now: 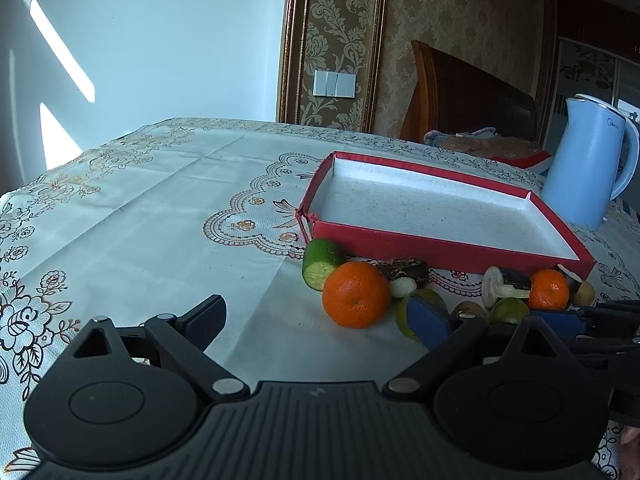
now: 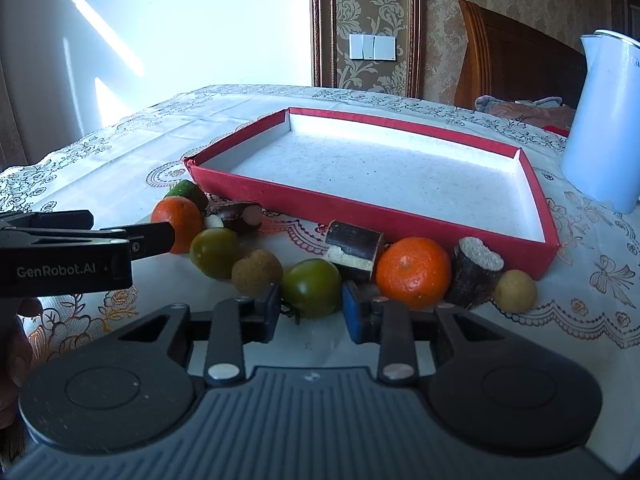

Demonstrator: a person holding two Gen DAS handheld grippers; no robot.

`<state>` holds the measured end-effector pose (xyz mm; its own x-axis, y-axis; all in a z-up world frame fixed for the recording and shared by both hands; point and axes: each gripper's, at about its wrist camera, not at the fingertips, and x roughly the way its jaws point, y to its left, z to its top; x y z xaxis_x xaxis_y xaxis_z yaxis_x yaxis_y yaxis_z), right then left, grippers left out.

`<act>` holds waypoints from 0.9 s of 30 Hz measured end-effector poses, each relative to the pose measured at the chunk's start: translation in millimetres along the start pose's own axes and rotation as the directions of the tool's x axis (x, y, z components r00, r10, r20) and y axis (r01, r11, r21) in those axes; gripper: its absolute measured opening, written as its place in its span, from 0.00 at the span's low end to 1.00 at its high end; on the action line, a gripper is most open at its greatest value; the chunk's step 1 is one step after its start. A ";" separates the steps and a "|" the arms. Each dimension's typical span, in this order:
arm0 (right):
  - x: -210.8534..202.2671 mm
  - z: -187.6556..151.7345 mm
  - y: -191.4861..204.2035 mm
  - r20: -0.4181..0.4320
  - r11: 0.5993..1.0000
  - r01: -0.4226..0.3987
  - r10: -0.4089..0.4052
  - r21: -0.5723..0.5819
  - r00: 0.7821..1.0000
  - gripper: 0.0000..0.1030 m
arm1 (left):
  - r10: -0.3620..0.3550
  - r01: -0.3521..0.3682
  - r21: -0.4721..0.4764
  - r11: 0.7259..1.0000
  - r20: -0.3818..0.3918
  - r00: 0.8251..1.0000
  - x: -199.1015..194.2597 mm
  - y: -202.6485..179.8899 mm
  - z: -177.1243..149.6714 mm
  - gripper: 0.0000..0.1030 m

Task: Organize fruits
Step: 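Move the left tool to a tangerine while the right tool approaches a dark green citrus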

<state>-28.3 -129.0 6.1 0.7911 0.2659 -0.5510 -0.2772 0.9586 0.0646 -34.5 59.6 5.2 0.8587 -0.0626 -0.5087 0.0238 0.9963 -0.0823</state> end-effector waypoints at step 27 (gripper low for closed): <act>-19.9 -13.6 -20.6 0.053 0.992 -0.060 0.054 0.109 0.997 0.30 | 0.009 -0.008 0.014 1.000 -0.041 0.999 22.8 -0.6 8.4 0.94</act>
<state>-45.8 -155.4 4.4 0.8027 0.3225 -0.5017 -0.2628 0.9464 0.1880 -10.7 58.1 0.9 0.8372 -0.0562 -0.5441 0.0241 0.9975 -0.0659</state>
